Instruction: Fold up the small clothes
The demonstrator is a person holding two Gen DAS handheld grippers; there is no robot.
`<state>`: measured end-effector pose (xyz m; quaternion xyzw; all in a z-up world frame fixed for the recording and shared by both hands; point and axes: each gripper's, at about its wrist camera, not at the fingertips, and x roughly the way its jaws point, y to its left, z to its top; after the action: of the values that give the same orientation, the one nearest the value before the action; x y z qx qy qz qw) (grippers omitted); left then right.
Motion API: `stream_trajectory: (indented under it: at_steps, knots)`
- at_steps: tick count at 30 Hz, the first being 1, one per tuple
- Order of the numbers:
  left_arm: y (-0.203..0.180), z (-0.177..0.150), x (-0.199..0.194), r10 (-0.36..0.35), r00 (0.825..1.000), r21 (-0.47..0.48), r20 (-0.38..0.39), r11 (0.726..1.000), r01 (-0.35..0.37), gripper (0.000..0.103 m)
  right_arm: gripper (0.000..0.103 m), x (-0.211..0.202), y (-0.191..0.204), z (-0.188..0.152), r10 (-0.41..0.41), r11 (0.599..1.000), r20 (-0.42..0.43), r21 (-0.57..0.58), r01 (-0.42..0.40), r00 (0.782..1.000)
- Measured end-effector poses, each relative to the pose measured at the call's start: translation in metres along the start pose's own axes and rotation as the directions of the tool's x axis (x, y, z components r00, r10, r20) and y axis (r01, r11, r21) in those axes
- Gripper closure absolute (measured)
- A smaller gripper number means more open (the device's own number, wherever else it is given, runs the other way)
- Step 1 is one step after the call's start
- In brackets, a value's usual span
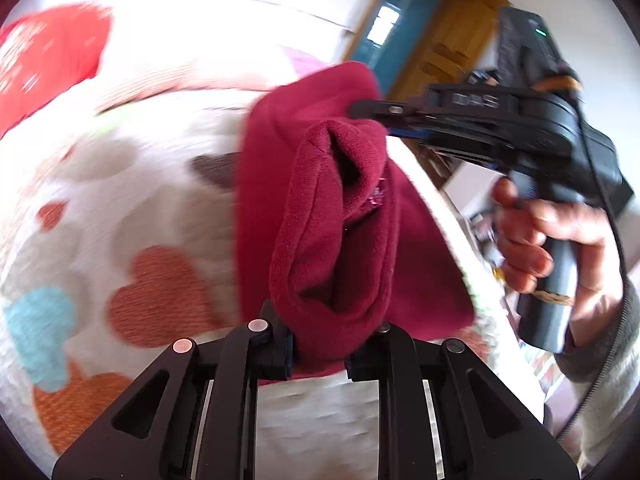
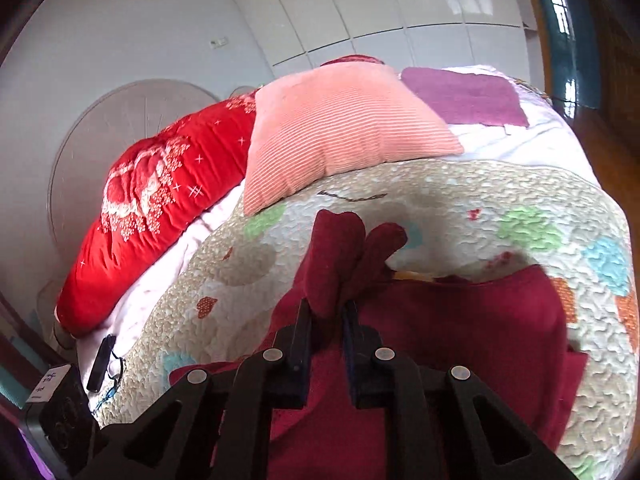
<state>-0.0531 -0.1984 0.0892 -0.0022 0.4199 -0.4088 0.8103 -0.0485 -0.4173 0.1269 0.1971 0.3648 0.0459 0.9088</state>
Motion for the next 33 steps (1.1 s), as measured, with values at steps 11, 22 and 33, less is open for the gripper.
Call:
stream_trajectory:
  at_steps: [11,22,33]
  knots:
    - [-0.092,-0.009,0.095,0.001,0.983,0.133,-0.184,0.991,0.024,0.087,0.097,-0.004,-0.124,-0.047,-0.211,0.961,-0.094,0.163,0.224,0.973]
    - [-0.091,-0.002,0.015,0.114,0.993,0.291,-0.031,0.952,-0.1,0.071,0.049,-0.062,-0.102,-0.085,0.073,0.938,-0.007,0.339,-0.067,0.997]
    - [-0.048,-0.019,0.051,0.215,0.972,0.195,-0.097,0.962,-0.193,0.071,0.035,0.008,-0.106,-0.095,0.118,0.9,-0.069,0.428,-0.078,0.991]
